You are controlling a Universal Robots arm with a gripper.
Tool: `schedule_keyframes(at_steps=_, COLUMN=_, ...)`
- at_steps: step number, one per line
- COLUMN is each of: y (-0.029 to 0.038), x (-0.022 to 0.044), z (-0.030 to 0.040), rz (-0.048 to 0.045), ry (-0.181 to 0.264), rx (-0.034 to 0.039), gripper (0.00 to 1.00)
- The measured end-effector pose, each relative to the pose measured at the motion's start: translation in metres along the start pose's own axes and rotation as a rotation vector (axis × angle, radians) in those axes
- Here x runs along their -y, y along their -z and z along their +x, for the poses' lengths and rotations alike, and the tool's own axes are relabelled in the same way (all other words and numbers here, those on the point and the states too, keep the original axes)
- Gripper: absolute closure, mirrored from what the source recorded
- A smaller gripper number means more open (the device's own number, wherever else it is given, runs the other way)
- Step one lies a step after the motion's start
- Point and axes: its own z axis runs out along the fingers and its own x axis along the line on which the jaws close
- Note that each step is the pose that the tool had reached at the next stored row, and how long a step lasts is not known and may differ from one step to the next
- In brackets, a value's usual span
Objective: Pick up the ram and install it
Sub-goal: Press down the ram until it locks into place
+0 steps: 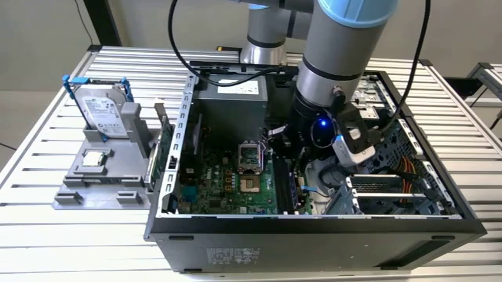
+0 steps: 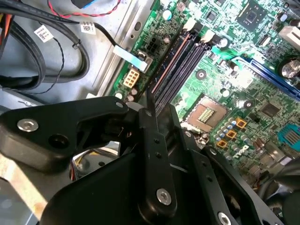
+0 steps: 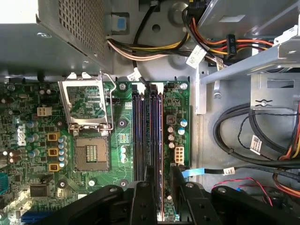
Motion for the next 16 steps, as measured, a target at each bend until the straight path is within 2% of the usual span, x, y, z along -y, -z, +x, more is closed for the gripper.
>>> schedule_keyframes(at_steps=1, y=0.0000, x=0.0000, z=0.0000, rz=0.0000, ry=0.000, rx=0.0000, gripper=1.00)
schedule_keyframes(at_steps=16, y=0.0001, x=0.0000, z=0.0000, rz=-0.0008, ry=-0.003, rx=-0.0001, gripper=1.00)
